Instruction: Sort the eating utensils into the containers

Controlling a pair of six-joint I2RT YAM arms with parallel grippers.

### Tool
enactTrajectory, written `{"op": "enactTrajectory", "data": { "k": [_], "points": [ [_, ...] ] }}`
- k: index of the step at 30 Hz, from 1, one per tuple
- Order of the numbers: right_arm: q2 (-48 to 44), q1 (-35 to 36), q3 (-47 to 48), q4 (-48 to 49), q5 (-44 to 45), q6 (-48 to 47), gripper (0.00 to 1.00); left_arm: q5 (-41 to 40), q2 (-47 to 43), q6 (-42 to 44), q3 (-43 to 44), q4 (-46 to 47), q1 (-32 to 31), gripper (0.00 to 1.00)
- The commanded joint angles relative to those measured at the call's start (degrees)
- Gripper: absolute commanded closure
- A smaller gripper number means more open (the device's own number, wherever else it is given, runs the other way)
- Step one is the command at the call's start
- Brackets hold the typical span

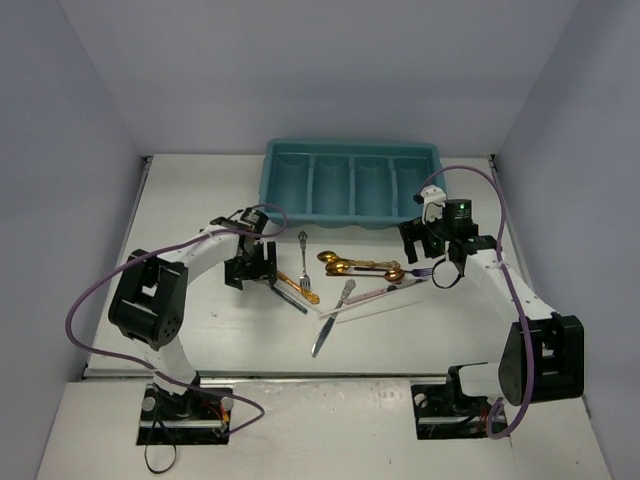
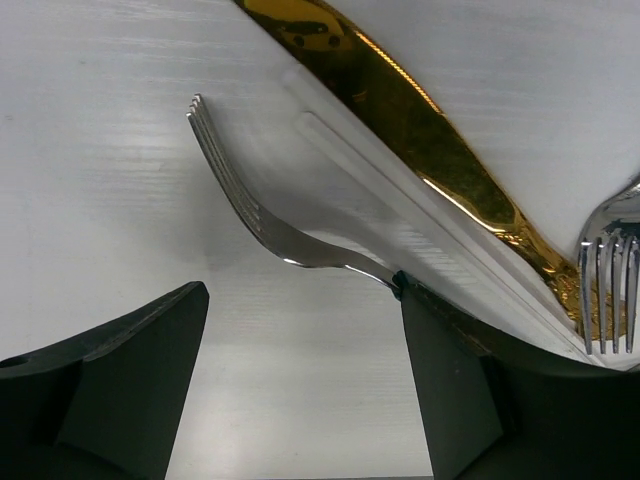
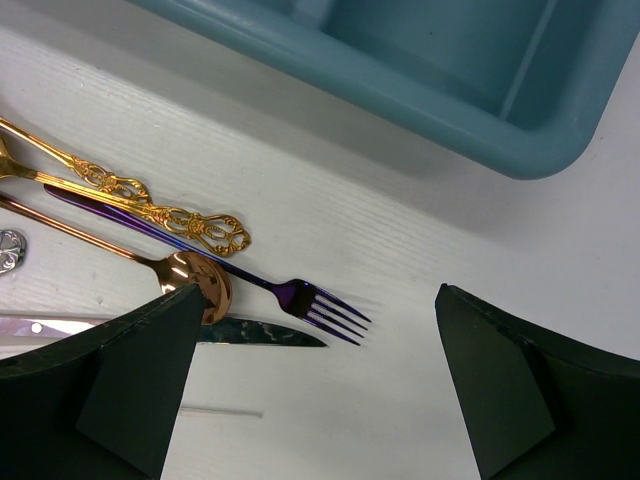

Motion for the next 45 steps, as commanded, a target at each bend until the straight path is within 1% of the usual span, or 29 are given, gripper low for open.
{"op": "enactTrajectory", "data": {
  "k": [1,5,8,11,15,20,24,37,41,45],
  "points": [
    [-1.78,-0.46,0.36,2.32,-0.29,-0.48,0.0,-2.8,-2.87,0.66,-0.87,-1.28,3.39,0.27],
    [-1.79,-0.46,0.37,2.32,-0.23,-0.67,0.0,-3.39,-3.25,2.58,-0.86,-1.72,5.81,0.29],
    [-1.56,-0.41,0.41,2.28,-0.37,-0.77,0.0,-4.94,-3.71,3.43,-0.14,-2.52,6.57,0.33],
    [-1.1,-0.38,0.69,2.32,-0.65,-0.69,0.0,-4.08,-4.82,3.42,1.27,-3.6,6.53,0.33],
    [-0.81,-0.46,0.88,2.41,-1.12,-0.6,0.0,-0.15,-7.03,3.19,3.51,-3.83,5.04,0.33],
    [-0.65,-0.46,0.71,2.41,-1.37,-0.51,0.0,1.77,-9.28,0.81,4.75,-4.0,-0.1,0.33],
    [-0.98,-0.46,0.53,2.33,-1.29,-0.59,0.0,2.01,-7.29,-2.48,4.86,-3.91,-2.48,0.33],
    [-2.52,-0.43,-0.58,2.23,-0.35,-1.18,0.0,2.53,1.55,-4.82,7.6,-3.86,-2.79,0.37],
    [-2.83,-0.38,-0.53,2.14,0.28,-1.72,0.0,2.05,2.22,-4.77,6.55,-3.83,-2.79,0.39],
    [-3.14,-0.55,-0.65,2.19,0.77,-2.21,0.0,1.42,1.07,-4.93,3.29,-3.37,-2.13,0.42]
  ]
}}
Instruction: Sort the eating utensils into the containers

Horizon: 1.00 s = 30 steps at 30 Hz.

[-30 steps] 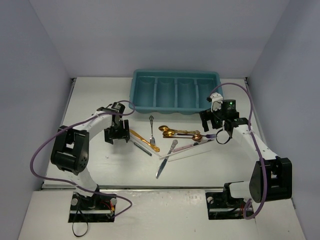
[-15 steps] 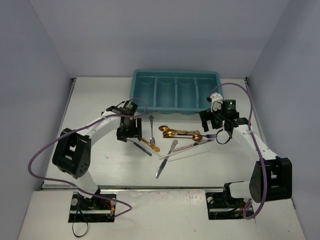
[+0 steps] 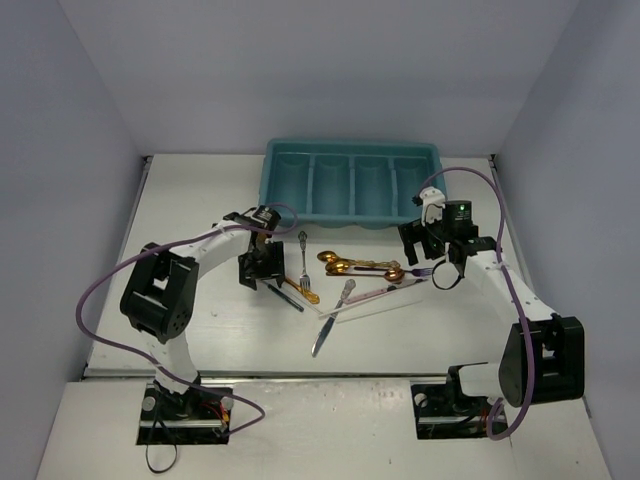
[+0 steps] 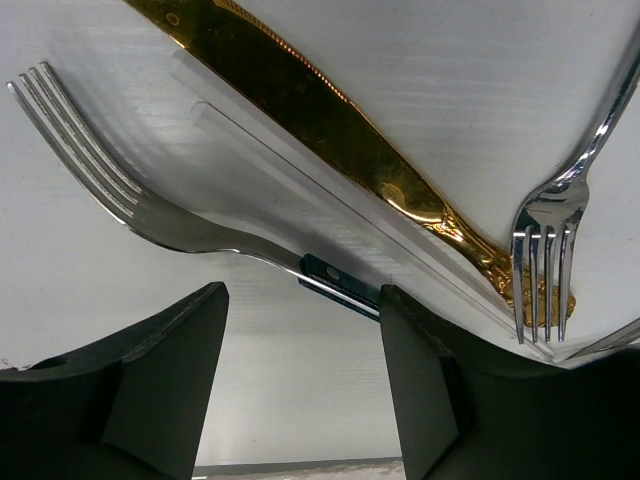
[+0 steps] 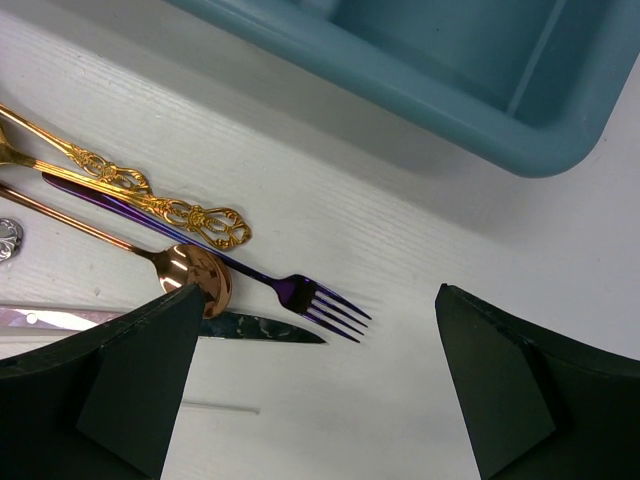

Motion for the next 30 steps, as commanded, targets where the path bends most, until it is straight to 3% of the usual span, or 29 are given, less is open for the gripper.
{"op": "enactTrajectory", "data": {
  "k": [1,7,13,20,26,30],
  "points": [
    [-2.74,-0.55,0.04,2.11,1.32,-0.98,0.0,-0.89,-2.96,-1.54,-2.53,0.06,0.96,0.43],
    [-3.1,-0.9,-0.46,2.15,1.38,-1.31,0.0,-1.25,-3.62,-1.91,-5.22,0.58,2.97,0.49],
    [-3.77,-1.03,-0.89,2.14,1.77,-1.75,0.0,-1.42,-4.03,-1.56,-6.12,0.83,6.71,0.64],
    [-3.28,-1.13,-0.64,2.13,1.24,-1.58,0.0,-1.69,-6.85,-0.82,-7.19,0.38,12.74,0.74],
    [-3.04,-1.14,-0.56,2.28,0.77,-1.31,0.0,-2.84,-6.57,3.17,-5.45,0.38,18.35,0.96],
    [-3.03,-1.17,-0.44,2.22,0.54,-1.05,0.0,-3.98,-5.79,5.38,-2.58,0.02,20.73,1.0]
  ]
}}
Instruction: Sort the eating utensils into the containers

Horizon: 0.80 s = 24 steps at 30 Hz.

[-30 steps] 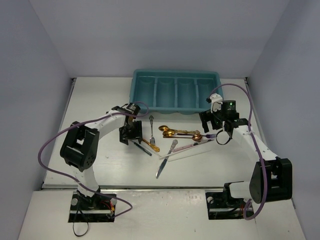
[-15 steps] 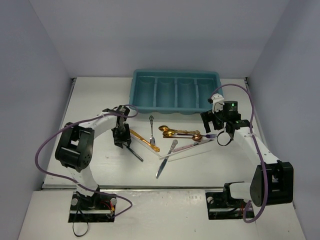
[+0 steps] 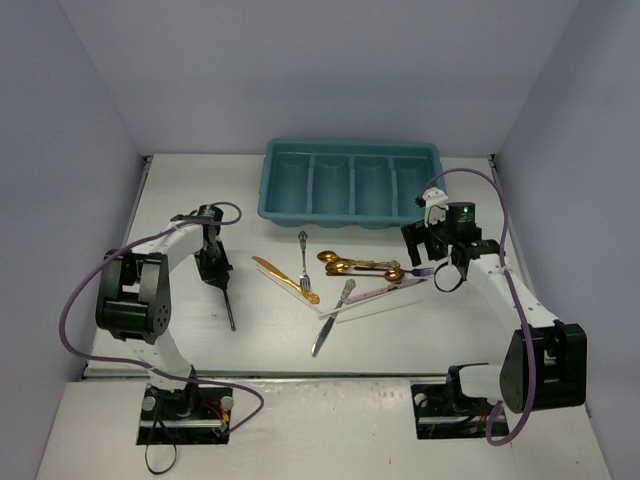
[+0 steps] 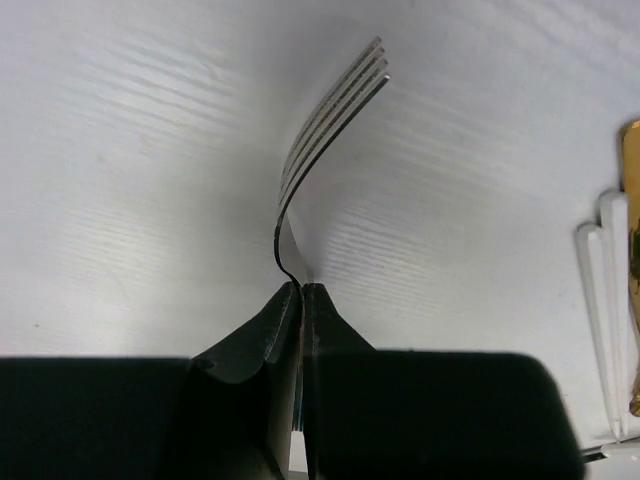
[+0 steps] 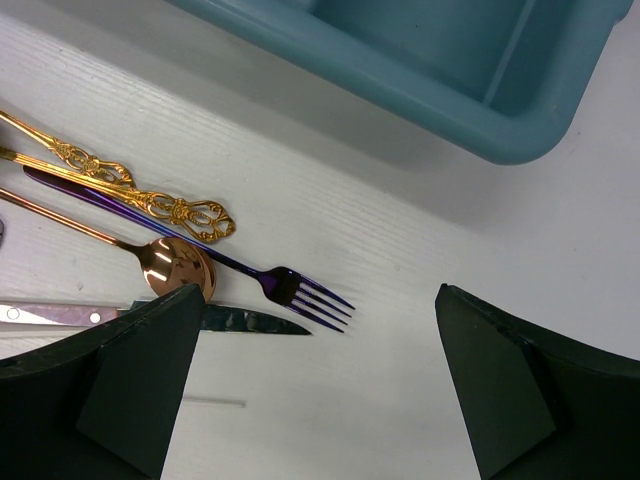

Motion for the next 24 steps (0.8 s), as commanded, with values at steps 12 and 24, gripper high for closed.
{"op": "enactTrajectory", "data": {
  "k": [12,24],
  "points": [
    [-2.06,-0.37,0.65,2.43,-1.58,0.86,0.0,-0.3,-6.61,22.19,25.0,-0.7,3.1,1.0],
    [-0.81,-0.6,2.74,2.69,-0.88,2.2,0.0,10.74,4.95,30.41,54.74,9.84,-5.58,1.0]
  ]
}}
